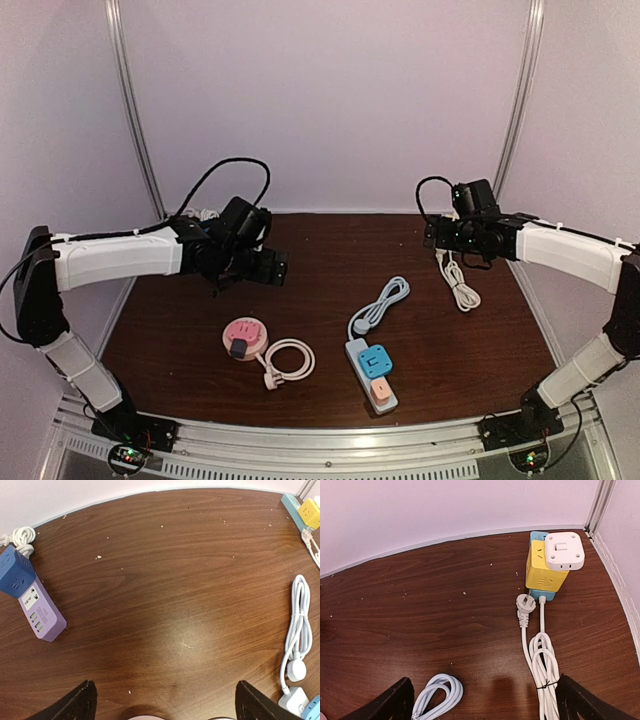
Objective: Pull the plug off the socket
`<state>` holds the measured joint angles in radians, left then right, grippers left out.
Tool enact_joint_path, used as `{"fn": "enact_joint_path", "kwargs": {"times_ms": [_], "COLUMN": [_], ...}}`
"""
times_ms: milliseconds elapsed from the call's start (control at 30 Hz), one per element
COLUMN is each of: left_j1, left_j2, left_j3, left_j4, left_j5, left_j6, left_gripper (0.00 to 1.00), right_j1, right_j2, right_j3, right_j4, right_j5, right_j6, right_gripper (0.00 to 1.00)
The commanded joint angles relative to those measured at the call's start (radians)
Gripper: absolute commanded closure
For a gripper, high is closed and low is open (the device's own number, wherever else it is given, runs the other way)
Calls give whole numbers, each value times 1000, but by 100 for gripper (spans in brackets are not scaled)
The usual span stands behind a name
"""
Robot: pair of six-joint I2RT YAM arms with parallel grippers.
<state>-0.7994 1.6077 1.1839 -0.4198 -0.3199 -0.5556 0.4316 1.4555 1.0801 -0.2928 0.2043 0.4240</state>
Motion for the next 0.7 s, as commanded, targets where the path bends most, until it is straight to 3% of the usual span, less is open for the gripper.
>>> {"fn": "enact_joint_path", "kwargs": {"times_ms": [0, 267, 667], "left_j1": [0, -1, -1], "left_j2": [-35, -42, -39], "left_j3": [43, 33, -13], "left_j4": [30, 29, 26], "left_j5": [-31, -21, 49], "left_j6": [2, -59, -121], "left_gripper": [2, 2, 2], "right_j1": [2, 33, 310], "right_j2": [-26, -34, -87], "right_j3": [1, 0, -81], "right_j4": [-17, -85, -202], "right_j5": [4, -69, -138], "right_j6": [-10, -40, -29], "right_gripper": [0, 0, 2]}}
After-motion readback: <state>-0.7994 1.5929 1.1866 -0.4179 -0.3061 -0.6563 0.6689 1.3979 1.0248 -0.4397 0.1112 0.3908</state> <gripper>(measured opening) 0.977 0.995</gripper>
